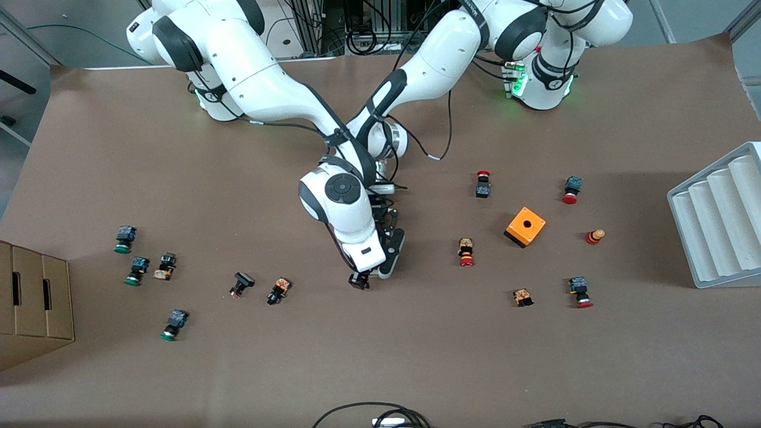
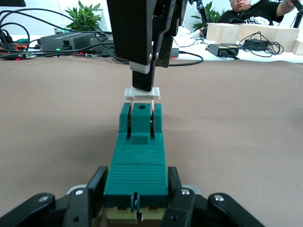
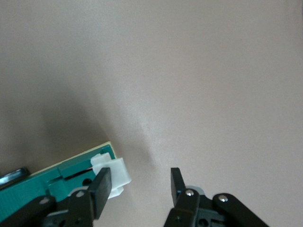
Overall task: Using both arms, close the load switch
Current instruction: 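Swing the white handle over and press the blades into the clips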
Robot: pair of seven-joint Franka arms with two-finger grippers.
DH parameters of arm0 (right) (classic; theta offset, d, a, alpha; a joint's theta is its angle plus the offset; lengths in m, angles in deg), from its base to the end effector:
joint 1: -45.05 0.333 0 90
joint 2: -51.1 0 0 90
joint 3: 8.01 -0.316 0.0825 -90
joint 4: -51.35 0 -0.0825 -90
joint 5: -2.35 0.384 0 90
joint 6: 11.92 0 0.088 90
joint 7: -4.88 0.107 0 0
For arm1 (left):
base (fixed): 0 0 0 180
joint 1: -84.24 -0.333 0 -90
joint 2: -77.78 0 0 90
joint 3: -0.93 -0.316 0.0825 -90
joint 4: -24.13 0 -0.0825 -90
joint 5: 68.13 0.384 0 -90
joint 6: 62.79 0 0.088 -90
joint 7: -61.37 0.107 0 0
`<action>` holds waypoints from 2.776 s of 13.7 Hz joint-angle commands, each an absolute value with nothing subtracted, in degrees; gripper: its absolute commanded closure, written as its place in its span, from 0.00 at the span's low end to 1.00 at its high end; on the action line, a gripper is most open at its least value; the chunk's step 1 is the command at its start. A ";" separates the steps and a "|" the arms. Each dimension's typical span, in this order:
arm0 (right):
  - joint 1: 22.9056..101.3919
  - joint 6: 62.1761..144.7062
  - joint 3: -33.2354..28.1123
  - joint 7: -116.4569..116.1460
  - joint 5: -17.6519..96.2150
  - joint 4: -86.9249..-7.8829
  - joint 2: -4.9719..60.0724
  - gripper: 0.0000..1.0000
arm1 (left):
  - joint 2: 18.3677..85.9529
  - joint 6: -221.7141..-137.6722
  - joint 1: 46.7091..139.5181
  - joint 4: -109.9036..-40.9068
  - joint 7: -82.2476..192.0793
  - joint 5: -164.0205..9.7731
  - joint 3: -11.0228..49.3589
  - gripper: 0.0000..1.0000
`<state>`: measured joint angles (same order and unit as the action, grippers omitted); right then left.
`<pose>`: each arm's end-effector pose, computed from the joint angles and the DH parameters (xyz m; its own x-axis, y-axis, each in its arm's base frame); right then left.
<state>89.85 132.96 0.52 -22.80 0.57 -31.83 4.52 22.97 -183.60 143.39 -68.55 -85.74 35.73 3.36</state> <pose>0.5884 0.4614 0.2325 0.3377 0.9257 0.1706 0.8975 -0.3713 0.2380 0.3566 -0.5582 0.0631 0.3493 0.0325 0.9364 0.0238 -0.9994 0.0257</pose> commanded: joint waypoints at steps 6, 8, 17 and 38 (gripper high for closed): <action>89.17 133.98 0.34 -22.90 -1.26 -29.50 1.97 0.41 | 22.15 -183.38 143.92 -67.54 -86.90 36.72 2.78 0.42; 89.17 133.98 0.34 -22.90 -1.26 -29.24 1.71 0.41 | 22.15 -183.38 143.92 -67.54 -86.90 36.72 2.86 0.42; 89.17 134.07 0.34 -22.98 -1.26 -29.15 1.36 0.41 | 22.15 -183.38 143.92 -67.54 -86.90 36.72 2.86 0.42; 89.35 133.90 0.25 -21.93 1.64 -29.50 4.60 0.00 | 22.15 -183.38 143.83 -67.45 -86.90 36.72 2.86 0.42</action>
<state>89.70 133.75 0.54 -22.14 0.75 -29.61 3.37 22.97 -183.60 143.39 -68.54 -85.75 35.74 3.36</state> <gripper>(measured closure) 0.026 0.419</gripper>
